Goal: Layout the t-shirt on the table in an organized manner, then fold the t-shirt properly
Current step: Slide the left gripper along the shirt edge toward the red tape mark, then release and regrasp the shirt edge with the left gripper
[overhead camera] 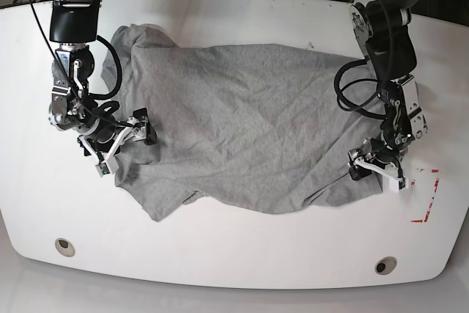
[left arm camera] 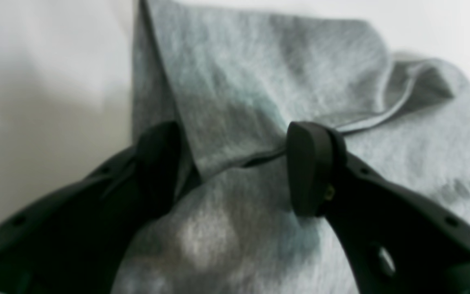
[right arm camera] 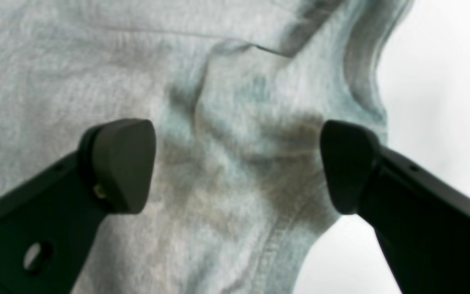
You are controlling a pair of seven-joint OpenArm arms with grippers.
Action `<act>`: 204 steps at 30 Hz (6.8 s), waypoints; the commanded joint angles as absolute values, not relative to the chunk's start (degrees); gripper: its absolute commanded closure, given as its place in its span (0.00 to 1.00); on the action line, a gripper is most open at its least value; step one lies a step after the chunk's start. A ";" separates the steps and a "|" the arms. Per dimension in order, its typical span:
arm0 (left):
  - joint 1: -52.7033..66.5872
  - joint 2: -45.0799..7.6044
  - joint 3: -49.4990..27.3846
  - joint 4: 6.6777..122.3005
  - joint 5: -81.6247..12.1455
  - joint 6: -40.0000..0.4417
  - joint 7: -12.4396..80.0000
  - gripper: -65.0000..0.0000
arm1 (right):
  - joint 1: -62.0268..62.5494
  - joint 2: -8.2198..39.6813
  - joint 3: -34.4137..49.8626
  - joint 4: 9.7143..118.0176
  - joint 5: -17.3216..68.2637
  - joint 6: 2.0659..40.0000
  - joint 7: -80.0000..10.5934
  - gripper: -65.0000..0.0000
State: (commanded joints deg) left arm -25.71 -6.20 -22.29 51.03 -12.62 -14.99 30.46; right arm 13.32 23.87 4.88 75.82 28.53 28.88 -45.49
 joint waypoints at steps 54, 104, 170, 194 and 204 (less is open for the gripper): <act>-29.14 -3.56 -12.97 54.81 -12.35 -14.90 30.99 0.84 | 13.41 23.87 4.88 75.56 28.62 28.88 -45.49 0.08; -33.89 -8.92 -12.79 52.35 -2.15 -13.76 25.19 0.95 | 13.49 23.87 4.88 75.91 28.62 28.88 -45.49 0.08; -19.65 -5.41 -5.58 73.80 -2.15 -19.21 33.36 0.77 | 13.49 22.20 4.88 76.26 28.62 28.88 -45.49 0.08; -15.16 -5.14 -3.65 82.15 -4.97 -22.20 34.51 0.00 | 13.49 22.46 4.88 76.35 28.62 28.97 -45.49 0.08; -14.99 -6.99 -3.82 82.42 -12.53 -26.86 34.42 0.00 | 13.49 22.37 4.88 76.35 28.62 28.97 -45.49 0.08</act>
State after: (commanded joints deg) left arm -14.99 -6.99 -3.82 82.42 -12.53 -26.86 34.42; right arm 13.49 22.37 4.88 76.35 28.62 28.97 -45.49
